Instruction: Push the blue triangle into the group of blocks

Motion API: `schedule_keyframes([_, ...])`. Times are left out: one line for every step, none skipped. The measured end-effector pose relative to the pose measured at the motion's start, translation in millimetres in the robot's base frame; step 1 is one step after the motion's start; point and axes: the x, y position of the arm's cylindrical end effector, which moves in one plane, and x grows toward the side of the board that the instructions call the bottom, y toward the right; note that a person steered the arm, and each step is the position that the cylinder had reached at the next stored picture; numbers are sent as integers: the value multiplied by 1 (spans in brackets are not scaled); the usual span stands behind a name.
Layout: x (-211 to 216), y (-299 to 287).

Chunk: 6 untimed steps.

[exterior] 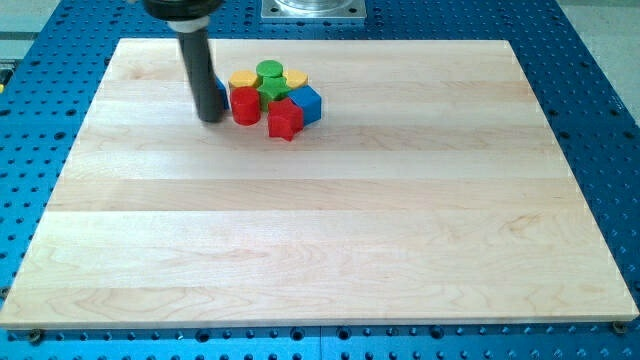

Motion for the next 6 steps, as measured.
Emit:
schedule_keyframes([-9,-41])
schedule_keyframes([-31,-23])
schedule_keyframes([3,40])
schedule_keyframes([-33,35])
schedule_keyframes([-82,19])
schedule_keyframes([-100,53])
